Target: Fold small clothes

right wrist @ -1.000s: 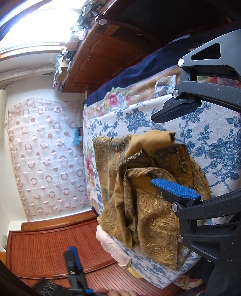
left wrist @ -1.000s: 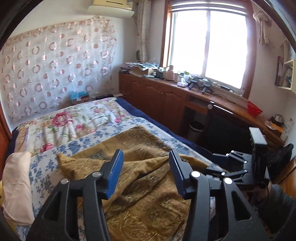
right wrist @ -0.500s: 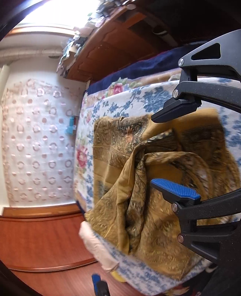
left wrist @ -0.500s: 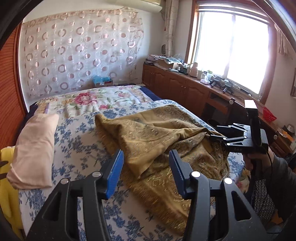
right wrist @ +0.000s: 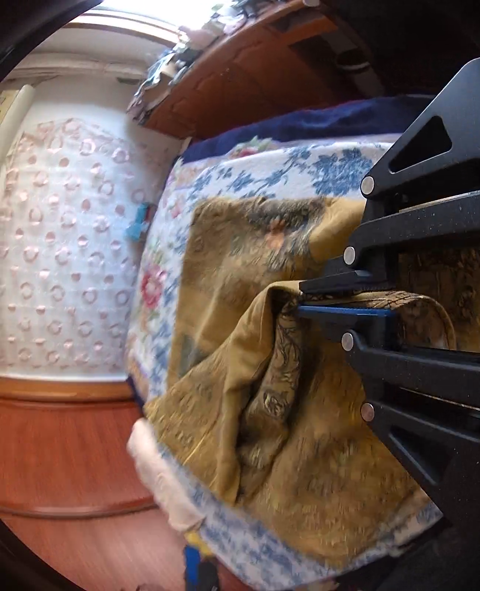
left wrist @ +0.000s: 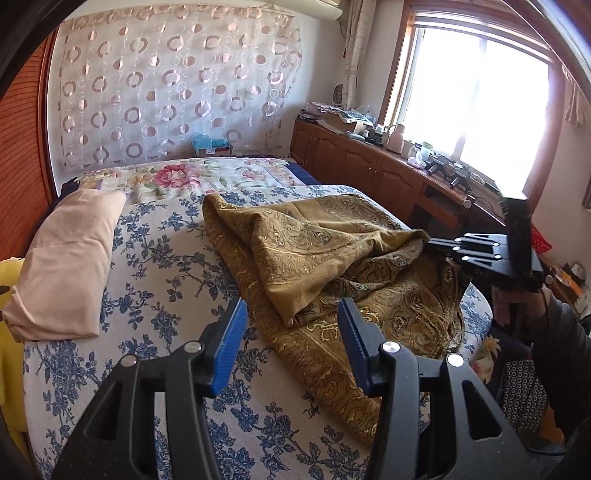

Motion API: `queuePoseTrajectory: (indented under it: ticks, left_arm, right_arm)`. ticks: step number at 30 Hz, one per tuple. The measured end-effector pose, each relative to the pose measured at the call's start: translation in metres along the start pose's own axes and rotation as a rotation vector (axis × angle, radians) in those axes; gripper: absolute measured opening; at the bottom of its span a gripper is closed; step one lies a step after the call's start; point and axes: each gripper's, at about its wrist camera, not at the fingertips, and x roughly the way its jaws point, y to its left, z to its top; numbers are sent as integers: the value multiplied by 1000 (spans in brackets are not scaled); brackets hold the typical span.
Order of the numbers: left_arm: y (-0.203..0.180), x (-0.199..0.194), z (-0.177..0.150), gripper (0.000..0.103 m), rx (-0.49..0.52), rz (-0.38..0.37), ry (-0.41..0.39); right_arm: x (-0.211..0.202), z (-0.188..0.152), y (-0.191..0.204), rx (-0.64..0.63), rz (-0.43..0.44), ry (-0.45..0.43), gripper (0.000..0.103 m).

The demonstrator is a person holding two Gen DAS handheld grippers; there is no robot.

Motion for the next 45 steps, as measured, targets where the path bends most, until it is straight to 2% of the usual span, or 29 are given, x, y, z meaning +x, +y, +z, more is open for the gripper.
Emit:
queuePoseTrajectory:
  ticks: [3,5,8,11,14,19,21,24,26,28,29,36,45]
  left_arm:
    - [-2,-4,0,50,-2,23,-23]
    - [-3,-6,0,50,-3,25,-33]
    - [-5,-8,1,50,0,27,-38]
    - [-7,-9,1,50,7,33,-42]
    - [-9,-9,0,50,11,39,-43]
    - [-12,-8,-1,50,12,42,-40]
    - [-13,-8,-1,50,12,52,-45]
    - [-15,-8,-1,50,17,64,-54]
    - [-17,-9,0,50,23,74,-63]
    - [-17,-11,0,50,25,80,-71]
    - [-17,-11,0,50,24,80,-74]
    - [-13,-14,-1,50,21,90,-70]
    - [-6,-16,-6,50,12,97,-64]
  right_arm:
    - [-20,5,-1,43,19,-56,3]
    - [-40,8,-6,126,47,-84,3]
    - [-65,14,-2,115,35,-134,2]
    - [-79,12,-6,129,23,-143,2]
    - [-76,0,-11,128,-22,-106,2]
    - [-45,-30,-18,171,-49,16,3]
    - [-39,-35,-14,159,-74,29,5]
    - [-45,-30,-10,154,-89,1,17]
    - [-53,-20,-3,139,-85,-47,46]
    - [-56,-9,2,122,-79,-77,56]
    - [-57,-2,7,108,-75,-94,56]
    - [-26,33,62,-25,70,-99,59]
    - [41,52,131,-129,204,-2,59]
